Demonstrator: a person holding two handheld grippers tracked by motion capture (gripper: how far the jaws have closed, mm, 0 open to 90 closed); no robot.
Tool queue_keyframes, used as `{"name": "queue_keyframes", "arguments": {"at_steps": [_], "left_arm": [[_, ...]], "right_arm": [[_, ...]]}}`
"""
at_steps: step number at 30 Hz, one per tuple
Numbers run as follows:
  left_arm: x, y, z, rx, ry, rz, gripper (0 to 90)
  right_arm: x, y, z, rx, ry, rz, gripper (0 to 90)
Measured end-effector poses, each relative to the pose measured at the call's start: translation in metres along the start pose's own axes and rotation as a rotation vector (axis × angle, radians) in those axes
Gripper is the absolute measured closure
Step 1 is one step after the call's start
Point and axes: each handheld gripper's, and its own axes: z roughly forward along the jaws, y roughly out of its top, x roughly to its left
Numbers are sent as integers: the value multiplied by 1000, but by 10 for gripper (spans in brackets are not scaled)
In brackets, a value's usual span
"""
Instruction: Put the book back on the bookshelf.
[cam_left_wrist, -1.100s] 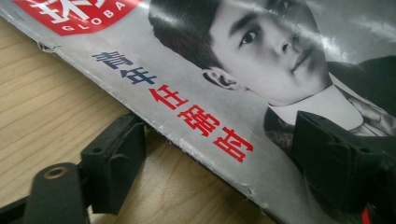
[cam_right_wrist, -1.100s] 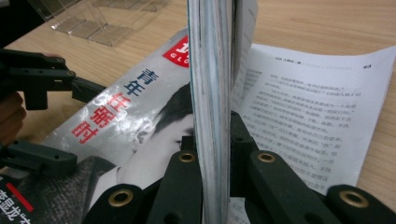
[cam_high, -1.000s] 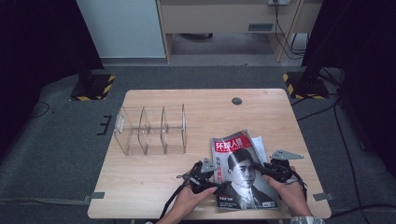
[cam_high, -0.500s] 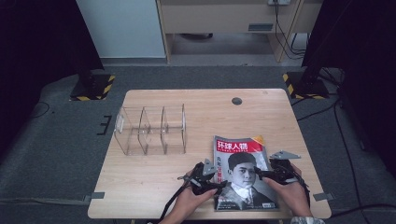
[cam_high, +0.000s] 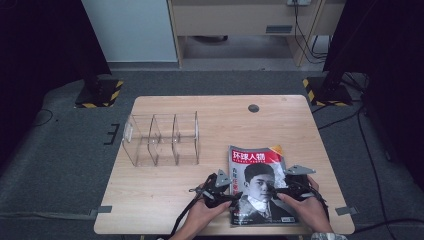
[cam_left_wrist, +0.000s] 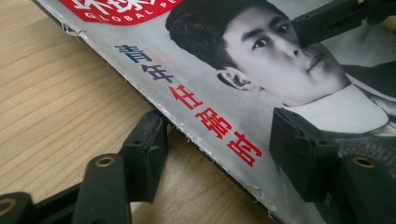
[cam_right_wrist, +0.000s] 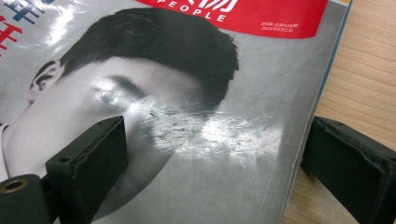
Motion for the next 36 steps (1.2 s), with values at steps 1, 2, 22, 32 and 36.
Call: {"name": "queue_keyframes", "arguments": {"at_steps": [1, 2, 22, 32, 36], "left_arm": [[0, 0, 0, -1, -6, -3, 387], [0, 1, 1, -1, -10, -2, 390], [24, 37, 7, -18, -1, -29, 426], [30, 67, 20, 1, 3, -9, 414], [29, 77, 26, 18, 11, 4, 393]], "right_arm": [[0, 0, 0, -4, -2, -2, 68], [1, 0, 1, -7, -5, -2, 68], [2, -2, 4, -44, 2, -9, 77], [1, -2, 3, -45, 6, -16, 81], [1, -2, 3, -45, 6, -16, 81]]}}
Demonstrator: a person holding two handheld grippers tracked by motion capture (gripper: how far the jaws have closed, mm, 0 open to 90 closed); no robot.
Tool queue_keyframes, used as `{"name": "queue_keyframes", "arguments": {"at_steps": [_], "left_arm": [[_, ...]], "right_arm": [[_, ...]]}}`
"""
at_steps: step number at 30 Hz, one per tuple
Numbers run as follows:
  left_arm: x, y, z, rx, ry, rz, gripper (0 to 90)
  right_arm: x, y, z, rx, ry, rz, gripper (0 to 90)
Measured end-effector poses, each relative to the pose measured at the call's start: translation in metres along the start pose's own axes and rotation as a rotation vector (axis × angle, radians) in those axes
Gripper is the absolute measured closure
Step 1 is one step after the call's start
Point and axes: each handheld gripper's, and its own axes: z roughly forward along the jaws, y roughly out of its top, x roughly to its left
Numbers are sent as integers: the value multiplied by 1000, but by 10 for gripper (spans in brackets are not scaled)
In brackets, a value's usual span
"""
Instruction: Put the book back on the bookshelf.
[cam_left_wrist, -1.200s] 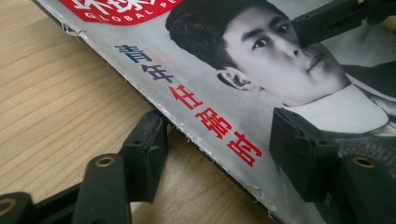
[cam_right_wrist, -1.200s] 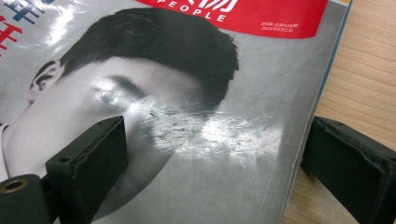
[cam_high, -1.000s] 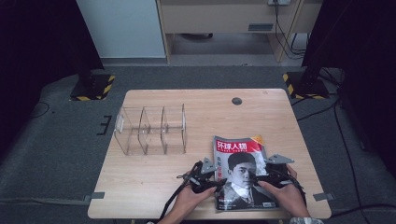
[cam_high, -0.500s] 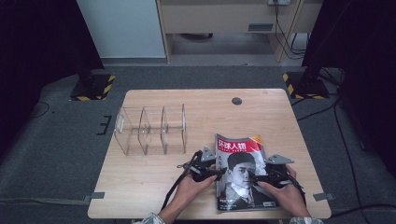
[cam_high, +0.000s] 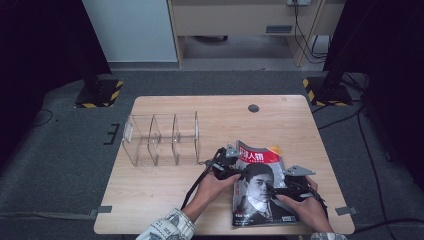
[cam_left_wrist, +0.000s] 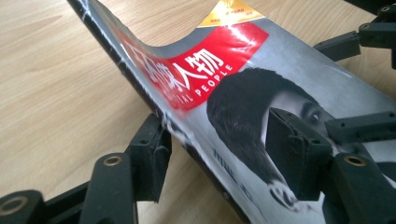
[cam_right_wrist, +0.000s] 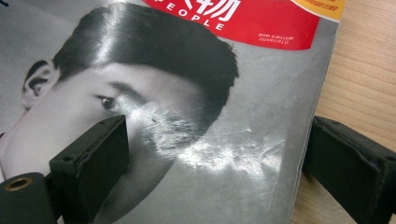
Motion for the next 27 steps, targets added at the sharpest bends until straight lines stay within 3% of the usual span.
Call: {"name": "queue_keyframes", "arguments": {"at_steps": [6, 9, 15, 20, 21, 24, 27], "left_arm": [[4, 10, 13, 17, -17, -39, 307], [5, 14, 21, 46, -25, -25, 264], [7, 22, 27, 48, -35, -31, 258], [10, 29, 28, 5, -61, -86, 314], [11, 30, 28, 8, -56, -69, 336], [13, 32, 29, -5, -48, -84, 417], [13, 36, 29, -3, -45, -65, 493]], "right_arm": [[0, 0, 0, 1, 5, -5, 81], [0, 0, 0, 1, 6, -5, 81], [-1, 0, 0, 1, 7, -6, 80], [-1, 1, 1, 3, 9, -9, 80], [-1, 1, 1, 2, 9, -9, 80], [0, 1, 1, 1, 5, -6, 80], [0, 1, 1, -1, 8, -10, 80]]}}
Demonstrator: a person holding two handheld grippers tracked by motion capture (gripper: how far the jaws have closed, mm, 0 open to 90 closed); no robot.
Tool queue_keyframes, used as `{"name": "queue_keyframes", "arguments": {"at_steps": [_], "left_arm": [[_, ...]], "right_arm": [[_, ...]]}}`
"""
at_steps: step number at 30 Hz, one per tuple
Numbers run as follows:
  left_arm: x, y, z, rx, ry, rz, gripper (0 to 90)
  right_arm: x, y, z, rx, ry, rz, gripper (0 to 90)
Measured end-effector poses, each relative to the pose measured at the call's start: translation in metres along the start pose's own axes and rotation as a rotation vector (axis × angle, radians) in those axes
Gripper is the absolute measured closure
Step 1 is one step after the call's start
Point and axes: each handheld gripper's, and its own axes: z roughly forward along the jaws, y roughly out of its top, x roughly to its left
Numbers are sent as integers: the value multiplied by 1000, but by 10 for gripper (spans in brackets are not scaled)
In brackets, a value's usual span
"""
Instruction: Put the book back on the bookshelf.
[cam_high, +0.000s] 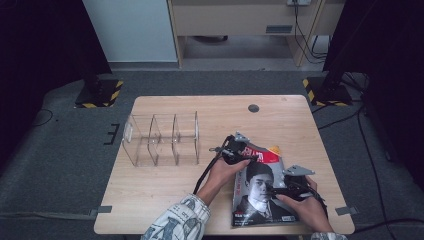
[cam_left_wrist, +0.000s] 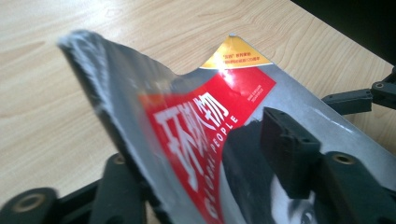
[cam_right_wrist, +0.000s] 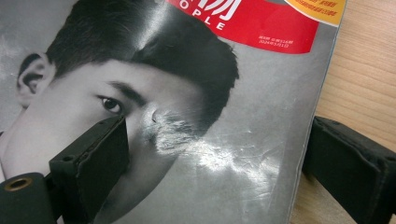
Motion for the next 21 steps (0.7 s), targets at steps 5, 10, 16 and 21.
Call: {"name": "queue_keyframes", "arguments": {"at_steps": [5, 10, 16, 21], "left_arm": [[-2, 4, -1, 2, -6, 7, 594], [-1, 11, 0, 18, -13, 13, 642], [0, 14, 5, 31, -32, 19, 610], [2, 15, 13, 48, -65, 12, 552]], "right_arm": [[1, 0, 0, 2, 0, 7, 81], [1, 1, 1, 0, -5, 8, 85], [0, 1, 1, -4, 1, 5, 107], [-1, 1, 1, -7, 8, 2, 119]]}}
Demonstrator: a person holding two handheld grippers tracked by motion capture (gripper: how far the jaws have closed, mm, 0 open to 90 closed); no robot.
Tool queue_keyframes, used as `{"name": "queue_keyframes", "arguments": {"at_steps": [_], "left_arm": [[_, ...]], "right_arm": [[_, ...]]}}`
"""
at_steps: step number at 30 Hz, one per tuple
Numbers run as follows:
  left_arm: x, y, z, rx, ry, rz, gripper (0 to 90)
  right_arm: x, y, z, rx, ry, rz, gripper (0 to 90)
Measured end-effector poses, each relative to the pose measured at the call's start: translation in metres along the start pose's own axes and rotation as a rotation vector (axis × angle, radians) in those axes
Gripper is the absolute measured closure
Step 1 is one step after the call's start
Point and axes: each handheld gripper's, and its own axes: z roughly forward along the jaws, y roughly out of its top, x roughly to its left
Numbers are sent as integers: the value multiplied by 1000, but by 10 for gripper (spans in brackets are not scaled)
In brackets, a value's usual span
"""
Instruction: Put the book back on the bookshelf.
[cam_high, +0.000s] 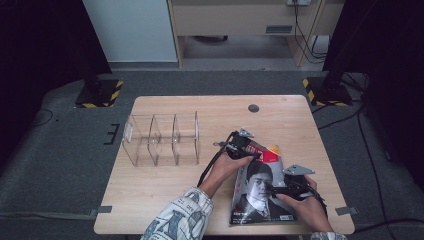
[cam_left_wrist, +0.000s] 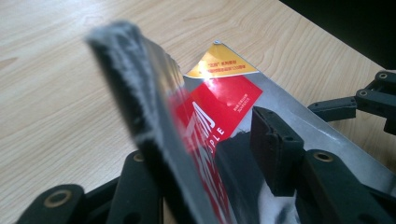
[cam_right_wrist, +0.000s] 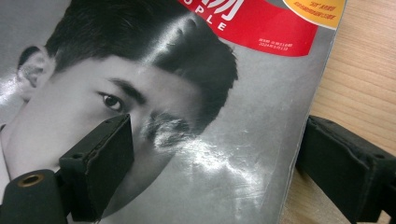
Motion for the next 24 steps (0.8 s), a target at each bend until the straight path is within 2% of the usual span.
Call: {"name": "queue_keyframes", "arguments": {"at_steps": [3, 5, 9, 14, 18, 20, 24], "left_arm": [[-1, 2, 4, 30, 10, 17, 542], [-2, 3, 4, 30, 9, 21, 562], [-3, 3, 4, 38, 21, 24, 647], [-6, 4, 2, 32, 17, 27, 736], [-7, 6, -2, 26, 35, 34, 798], [-7, 5, -4, 16, 42, 14, 813], [-6, 6, -6, 15, 42, 11, 824]], "right_arm": [[0, 0, 0, 0, 4, -4, 121], [0, 0, 0, 0, 4, -4, 123], [-1, 0, 0, -1, 5, -9, 123], [-1, 0, 0, -3, 6, -9, 132], [-2, 0, 0, -5, 5, -14, 136], [-2, 0, 0, -5, 1, -11, 132], [-2, 1, 0, 0, 3, 0, 130]]}}
